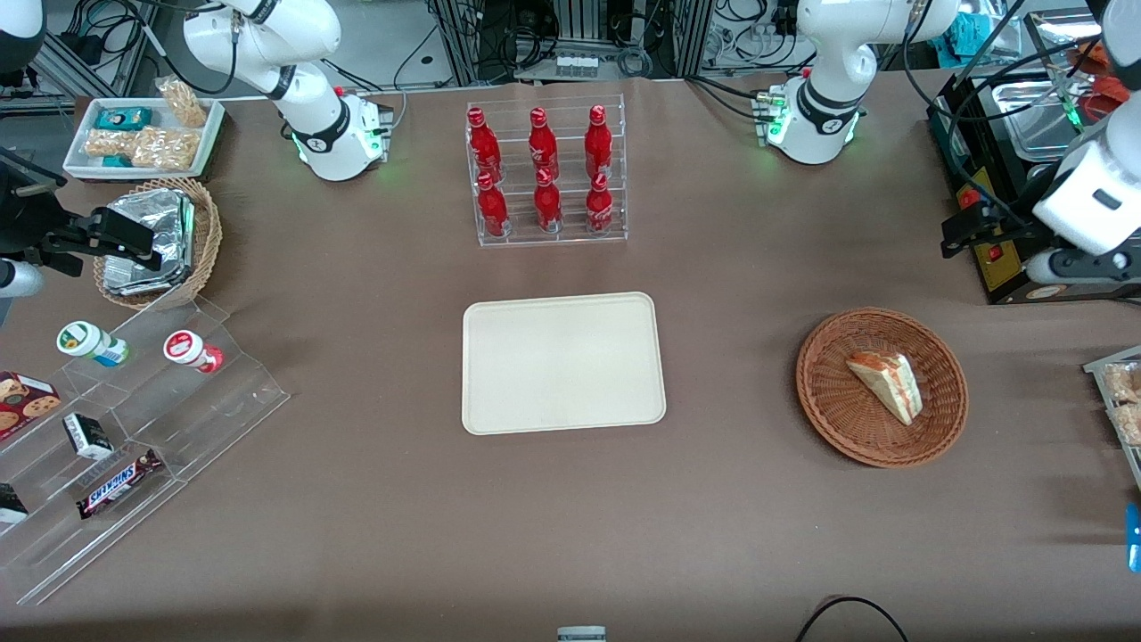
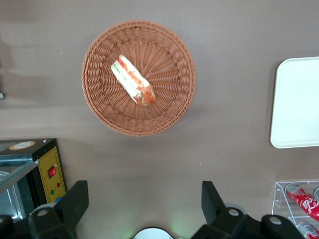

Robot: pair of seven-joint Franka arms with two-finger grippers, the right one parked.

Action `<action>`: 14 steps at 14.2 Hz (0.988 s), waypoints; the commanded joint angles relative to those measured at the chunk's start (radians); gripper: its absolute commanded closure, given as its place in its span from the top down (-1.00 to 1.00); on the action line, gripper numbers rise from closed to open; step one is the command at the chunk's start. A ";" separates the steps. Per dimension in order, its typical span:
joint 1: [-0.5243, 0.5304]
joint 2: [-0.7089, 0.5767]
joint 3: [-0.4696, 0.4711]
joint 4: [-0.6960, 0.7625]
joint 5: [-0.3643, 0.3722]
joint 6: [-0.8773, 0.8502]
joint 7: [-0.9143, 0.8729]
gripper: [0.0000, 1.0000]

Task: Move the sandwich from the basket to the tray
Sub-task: 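Move the left gripper down toward the sandwich in the wicker basket, then lower the open left gripper around the sandwich and close it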

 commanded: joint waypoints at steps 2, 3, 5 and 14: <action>0.014 0.077 0.011 -0.090 0.008 0.141 -0.003 1.00; 0.015 0.077 0.011 -0.168 0.025 0.251 -0.003 1.00; 0.018 0.077 0.012 -0.338 0.042 0.501 -0.001 1.00; 0.063 0.205 0.014 -0.497 0.005 0.878 -0.591 1.00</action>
